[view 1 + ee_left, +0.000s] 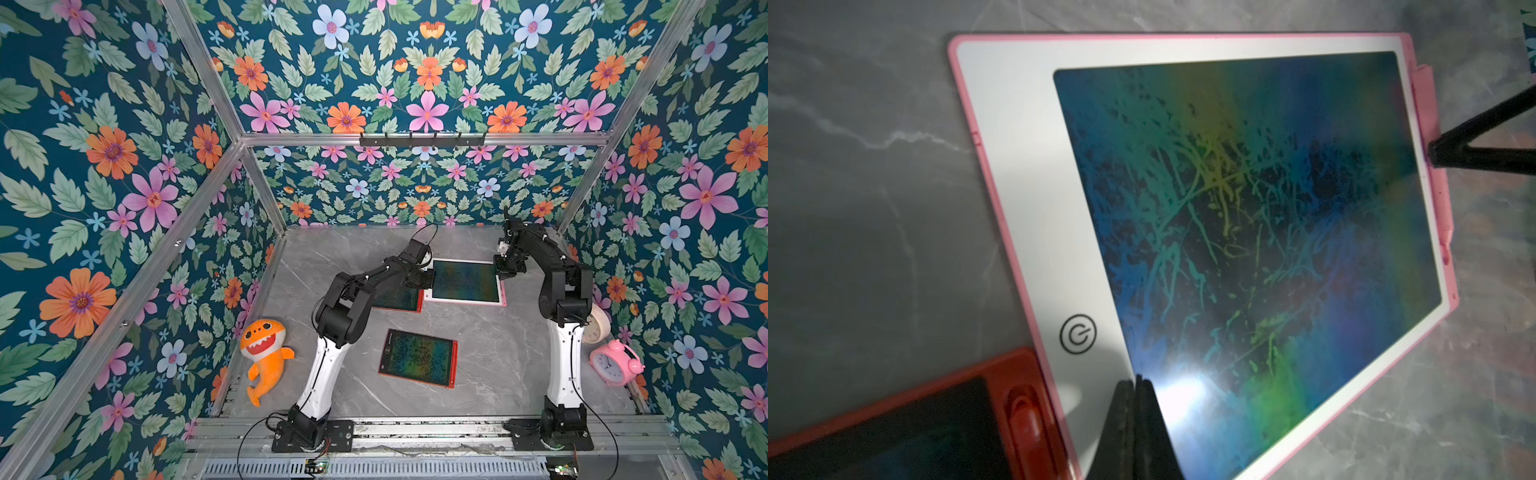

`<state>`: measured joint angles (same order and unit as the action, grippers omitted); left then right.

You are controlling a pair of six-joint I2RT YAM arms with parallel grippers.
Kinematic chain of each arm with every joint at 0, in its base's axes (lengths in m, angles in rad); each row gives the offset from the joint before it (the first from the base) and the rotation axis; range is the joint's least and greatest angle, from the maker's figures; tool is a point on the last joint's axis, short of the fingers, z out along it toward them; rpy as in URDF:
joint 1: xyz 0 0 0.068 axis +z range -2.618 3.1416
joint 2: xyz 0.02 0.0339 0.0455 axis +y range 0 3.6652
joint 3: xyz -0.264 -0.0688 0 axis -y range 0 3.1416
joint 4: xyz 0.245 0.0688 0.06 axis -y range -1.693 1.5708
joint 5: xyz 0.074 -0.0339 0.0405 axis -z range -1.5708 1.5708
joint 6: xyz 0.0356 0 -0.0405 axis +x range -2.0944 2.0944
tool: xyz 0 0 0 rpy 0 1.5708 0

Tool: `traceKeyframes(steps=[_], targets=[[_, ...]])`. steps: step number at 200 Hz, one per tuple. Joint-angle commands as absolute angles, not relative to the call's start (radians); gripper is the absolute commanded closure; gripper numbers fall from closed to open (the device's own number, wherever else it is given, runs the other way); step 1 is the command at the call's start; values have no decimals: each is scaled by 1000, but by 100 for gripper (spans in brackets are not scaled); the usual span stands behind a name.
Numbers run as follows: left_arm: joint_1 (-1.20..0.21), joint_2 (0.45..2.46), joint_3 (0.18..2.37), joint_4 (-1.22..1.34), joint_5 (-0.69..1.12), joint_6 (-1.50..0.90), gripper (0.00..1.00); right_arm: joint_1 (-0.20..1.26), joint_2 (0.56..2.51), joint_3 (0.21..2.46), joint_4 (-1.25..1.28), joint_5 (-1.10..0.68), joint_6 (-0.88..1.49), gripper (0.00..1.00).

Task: Place the stylus back onto the writing tablet
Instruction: Place the stylus on the writing tablet.

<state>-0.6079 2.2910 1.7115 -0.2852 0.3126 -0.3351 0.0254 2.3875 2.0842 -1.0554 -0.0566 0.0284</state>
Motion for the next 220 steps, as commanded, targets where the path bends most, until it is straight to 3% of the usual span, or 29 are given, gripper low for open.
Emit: traceKeyframes(steps=[1, 33, 65, 101, 155, 220], targets=[[-608, 2307, 1707, -381, 276, -321, 100, 26, 2403, 2115, -1088, -39, 45, 100], [-609, 2310, 1707, -389, 272, -319, 100, 25, 2435, 2179, -1133, -36, 51, 95], [-609, 2313, 1707, -391, 271, -315, 100, 26, 2425, 2185, -1147, -54, 63, 79], [-608, 2313, 1707, -395, 268, -310, 100, 25, 2381, 2167, -1145, -84, 84, 71], [-609, 2309, 1707, -399, 267, -307, 100, 1, 2351, 2164, -1112, -142, 120, 68], [-608, 2309, 1706, -399, 268, -305, 100, -25, 2458, 2276, -1077, -159, 137, 70]])
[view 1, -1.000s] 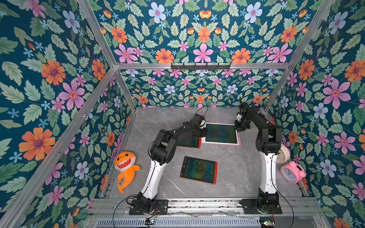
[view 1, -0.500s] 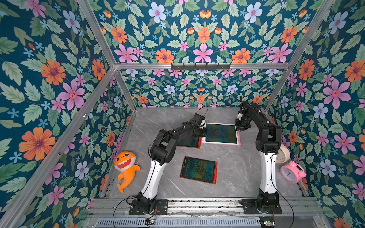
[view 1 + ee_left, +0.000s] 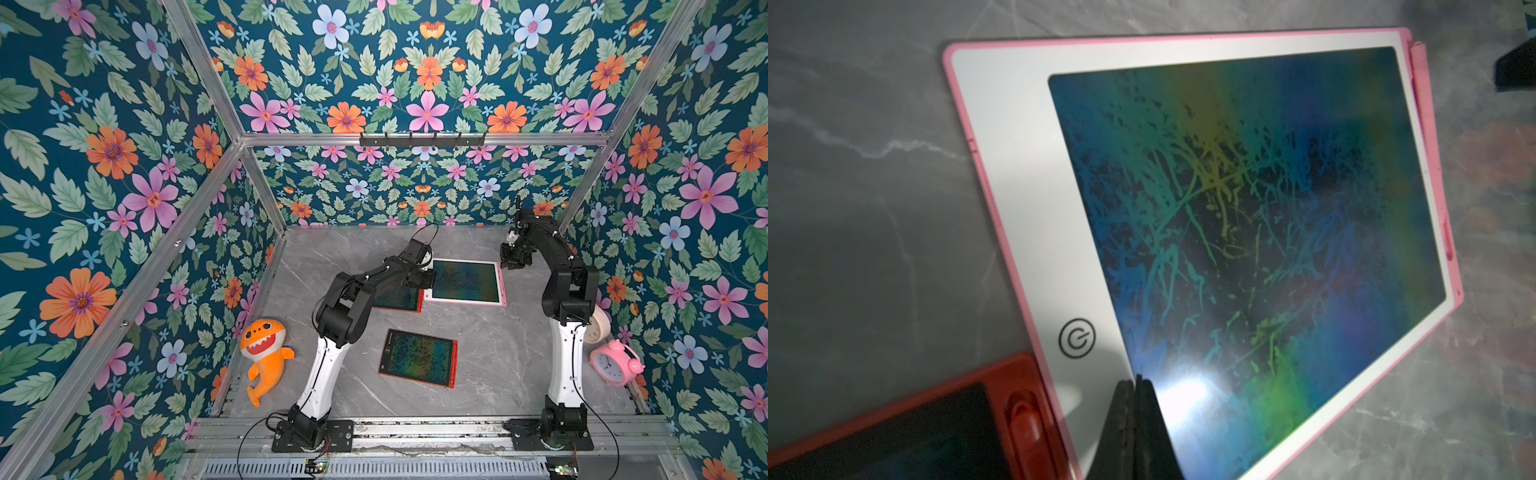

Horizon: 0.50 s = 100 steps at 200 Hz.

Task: Place the stylus back onto the writing tablet
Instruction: Place the stylus on the writing tablet.

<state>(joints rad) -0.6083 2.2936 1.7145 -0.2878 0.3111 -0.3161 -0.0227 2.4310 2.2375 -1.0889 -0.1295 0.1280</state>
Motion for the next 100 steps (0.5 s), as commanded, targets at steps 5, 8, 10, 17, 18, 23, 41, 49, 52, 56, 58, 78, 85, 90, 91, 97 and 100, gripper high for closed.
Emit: traceKeyframes(steps=[5, 8, 10, 17, 18, 23, 41, 49, 52, 56, 58, 78, 85, 90, 91, 97, 100], targets=[[-609, 2309, 1706, -400, 268, -305, 100, -25, 2467, 2286, -1071, -169, 138, 70], [-608, 2309, 1705, -400, 268, -305, 100, -26, 2472, 2291, -1064, -172, 139, 70], [-609, 2309, 1704, -400, 268, -306, 100, -26, 2476, 2297, -1063, -175, 140, 69], [-609, 2308, 1703, -399, 268, -307, 100, -28, 2492, 2316, -1062, -182, 143, 69], [-609, 2308, 1703, -399, 268, -307, 100, -29, 2494, 2319, -1063, -183, 144, 69], [-608, 2307, 1701, -399, 268, -307, 100, -28, 2507, 2339, -1068, -186, 148, 68], [-608, 2307, 1694, -399, 265, -304, 100, -31, 2552, 2412, -1095, -189, 152, 68], [-608, 2307, 1692, -400, 264, -303, 100, -30, 2570, 2442, -1108, -190, 152, 68], [-608, 2307, 1692, -400, 263, -303, 100, -31, 2575, 2451, -1111, -191, 151, 68], [-609, 2308, 1691, -400, 264, -301, 100, -31, 2583, 2462, -1115, -190, 150, 68], [-609, 2308, 1692, -400, 264, -301, 100, -31, 2588, 2468, -1116, -190, 149, 68], [-608, 2310, 1692, -400, 265, -301, 100, -31, 2617, 2509, -1131, -184, 143, 68], [-608, 2310, 1692, -401, 267, -302, 100, -31, 2623, 2515, -1131, -183, 141, 68], [-610, 2309, 1690, -400, 268, -303, 100, -31, 2626, 2516, -1131, -183, 142, 68], [-609, 2309, 1690, -400, 268, -303, 100, -31, 2626, 2516, -1131, -183, 142, 68], [-611, 2311, 1689, -400, 268, -302, 100, -31, 2628, 2513, -1127, -184, 142, 68], [-611, 2310, 1689, -399, 269, -303, 100, -31, 2628, 2511, -1125, -186, 141, 68]])
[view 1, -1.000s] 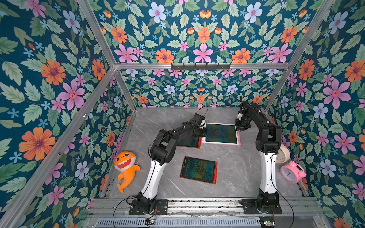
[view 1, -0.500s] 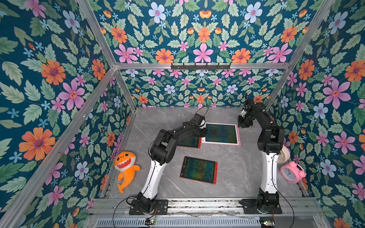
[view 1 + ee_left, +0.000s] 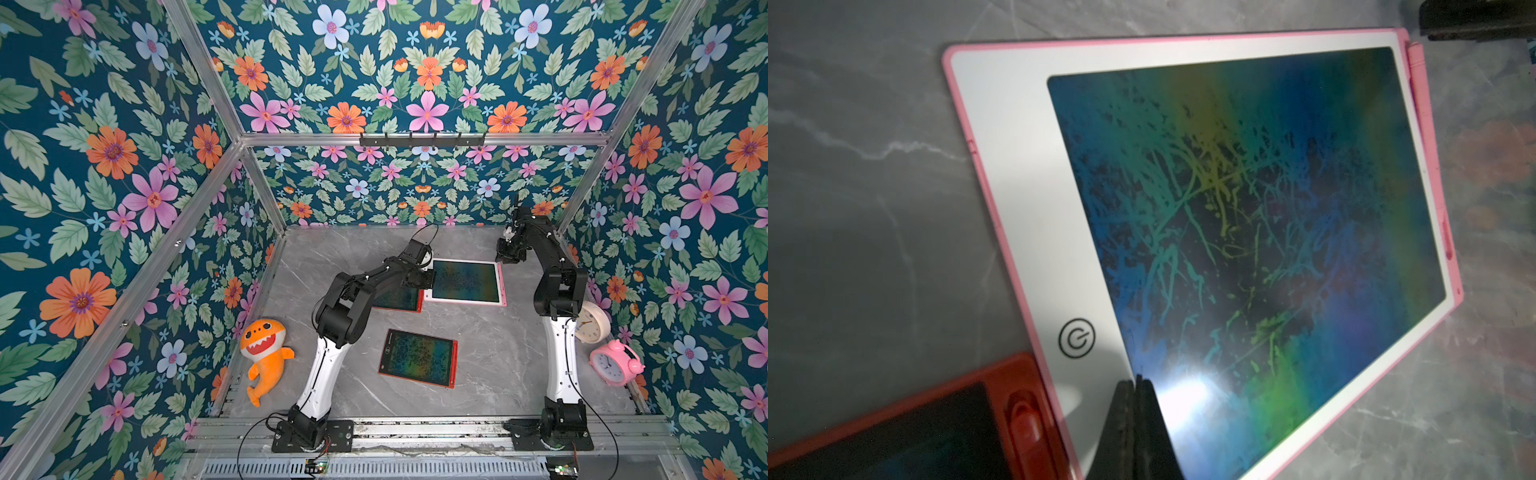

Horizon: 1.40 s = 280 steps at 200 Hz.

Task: Place the stylus back onto the writing tablet
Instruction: Place the stylus on the writing tablet.

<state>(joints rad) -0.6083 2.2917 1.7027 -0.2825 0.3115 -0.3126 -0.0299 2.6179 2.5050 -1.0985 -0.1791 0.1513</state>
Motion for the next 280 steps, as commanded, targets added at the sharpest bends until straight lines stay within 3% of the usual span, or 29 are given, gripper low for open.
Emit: traceKeyframes(steps=[1, 110, 280], targets=[[-611, 2311, 1689, -399, 269, -303, 100, -31, 2627, 2511, -1124, -187, 141, 68], [-611, 2319, 1689, -400, 275, -303, 100, -28, 2583, 2421, -1109, -161, 127, 86], [-612, 2332, 1694, -403, 276, -304, 100, -6, 2499, 2259, -1060, -160, 139, 86]])
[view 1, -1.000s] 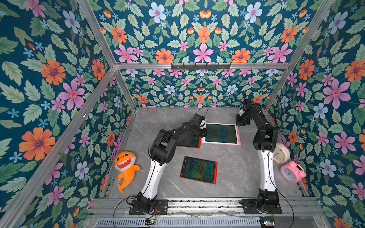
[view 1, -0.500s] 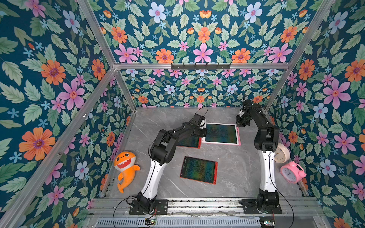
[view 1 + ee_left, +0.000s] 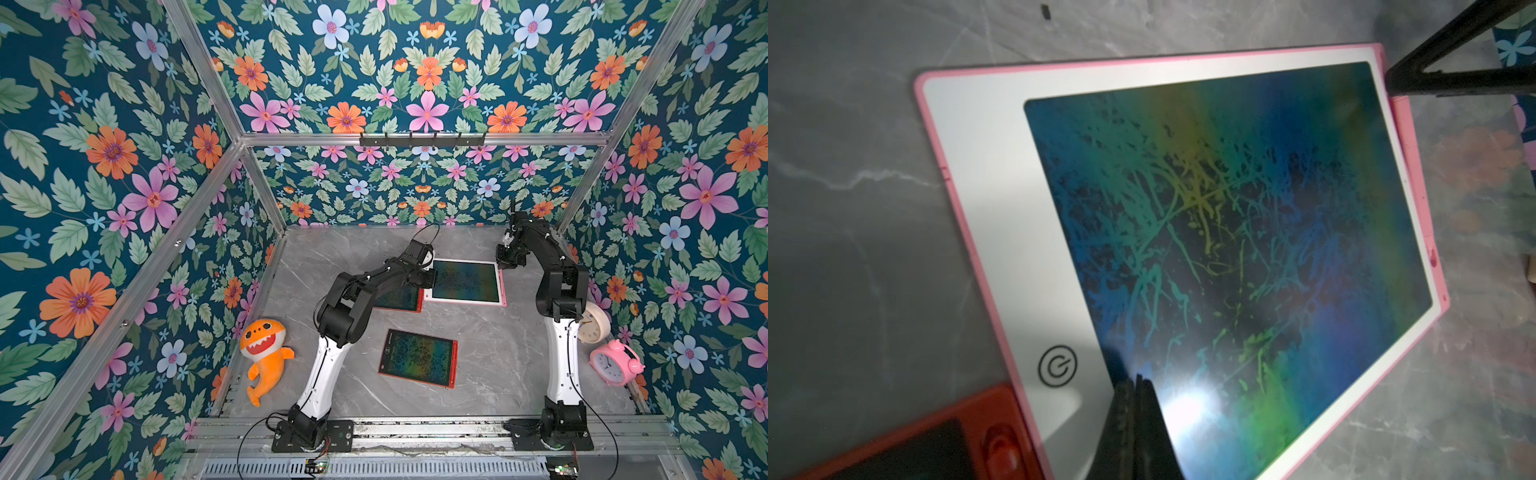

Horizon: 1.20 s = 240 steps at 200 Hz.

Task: Place the stylus back onto the writing tablet
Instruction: Place the stylus on the writing tablet.

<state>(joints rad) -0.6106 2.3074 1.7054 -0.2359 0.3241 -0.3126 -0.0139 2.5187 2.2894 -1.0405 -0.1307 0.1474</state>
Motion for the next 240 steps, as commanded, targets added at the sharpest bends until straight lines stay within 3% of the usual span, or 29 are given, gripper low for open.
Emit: traceKeyframes(steps=[1, 56, 147, 240], targets=[[-612, 2332, 1694, -403, 277, -304, 100, -6, 2499, 2258, -1059, -160, 138, 86], [-612, 2341, 1694, -405, 275, -304, 100, -6, 2492, 2232, -1054, -183, 129, 86], [-612, 2345, 1694, -403, 270, -303, 100, -6, 2497, 2259, -1062, -253, 124, 75], [-612, 2345, 1693, -405, 273, -303, 100, -5, 2455, 2255, -1066, -253, 146, 76]])
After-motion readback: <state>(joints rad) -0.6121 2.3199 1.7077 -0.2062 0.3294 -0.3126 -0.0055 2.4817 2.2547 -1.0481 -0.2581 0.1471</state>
